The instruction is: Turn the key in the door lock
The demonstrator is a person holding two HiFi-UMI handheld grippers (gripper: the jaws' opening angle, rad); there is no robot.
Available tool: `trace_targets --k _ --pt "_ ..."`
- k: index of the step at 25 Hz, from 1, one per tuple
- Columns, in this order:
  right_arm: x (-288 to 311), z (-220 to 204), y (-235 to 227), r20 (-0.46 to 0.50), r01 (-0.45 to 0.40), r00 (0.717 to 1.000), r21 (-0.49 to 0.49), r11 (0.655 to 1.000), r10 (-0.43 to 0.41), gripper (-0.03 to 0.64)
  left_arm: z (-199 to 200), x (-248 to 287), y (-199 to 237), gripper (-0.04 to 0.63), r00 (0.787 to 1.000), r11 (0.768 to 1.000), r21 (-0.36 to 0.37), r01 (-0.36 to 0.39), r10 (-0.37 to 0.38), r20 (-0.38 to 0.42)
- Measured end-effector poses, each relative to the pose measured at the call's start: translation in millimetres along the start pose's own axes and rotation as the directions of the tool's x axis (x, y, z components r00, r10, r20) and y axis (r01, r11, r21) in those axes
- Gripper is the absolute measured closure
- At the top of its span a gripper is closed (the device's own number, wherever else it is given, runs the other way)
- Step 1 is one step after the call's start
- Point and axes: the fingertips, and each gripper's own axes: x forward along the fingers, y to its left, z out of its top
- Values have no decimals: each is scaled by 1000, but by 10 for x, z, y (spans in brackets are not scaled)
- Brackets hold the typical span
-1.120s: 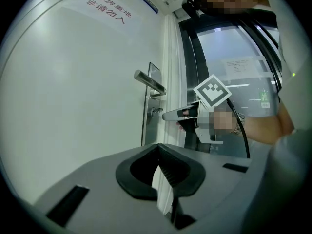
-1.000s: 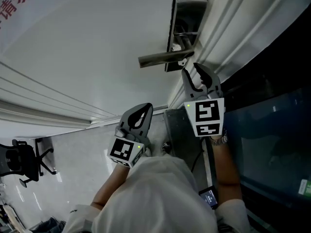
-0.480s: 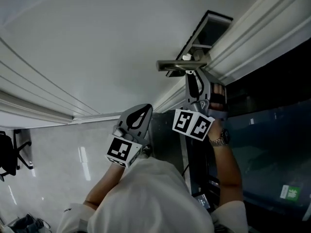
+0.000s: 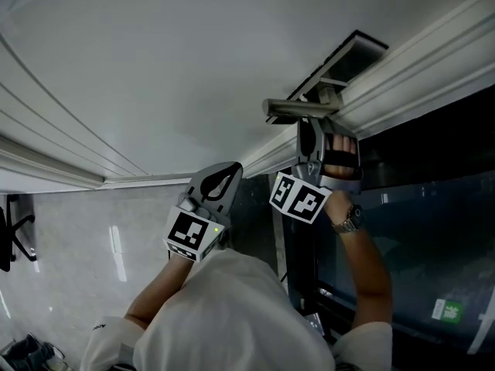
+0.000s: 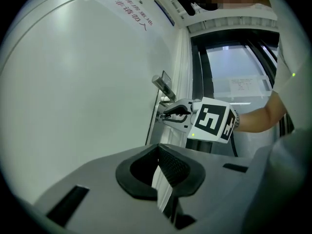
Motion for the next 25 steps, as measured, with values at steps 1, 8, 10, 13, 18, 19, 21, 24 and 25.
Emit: trace_targets --k 1,8,10,13,18,19,21,24,25 --pt "-1 0 1 -6 4 1000 7 1000 -4 526 3 4 -9 589 1000 1000 3 6 -6 -1" --pt "-7 19 -25 -8 38 999 40 998 -38 547 13 20 -4 589 999 999 11 31 -31 -9" --pt "-13 24 -31 -2 35 999 61 998 -35 558 11 23 -11 589 999 999 14 39 -39 -12" --pt "-21 32 -45 9 28 1000 96 995 -29 558 22 27 -6 589 999 999 13 42 -42 -11" --pt "-37 38 -83 29 15 999 202 979 -21 561 53 22 16 589 999 999 10 42 -42 -7" --pt "-37 38 -96 37 10 999 237 971 -19 561 57 20 26 589 999 999 9 39 -39 -6" --pt "-34 39 -113 49 -2 999 310 951 -13 578 61 10 43 589 999 999 3 33 -33 -2" --pt "-34 32 -111 41 -2 999 345 938 -13 581 58 -3 44 589 999 999 5 35 -35 -2" --pt "-34 30 -112 38 -2 999 354 935 -13 581 56 -5 45 589 999 999 5 35 -35 -3"
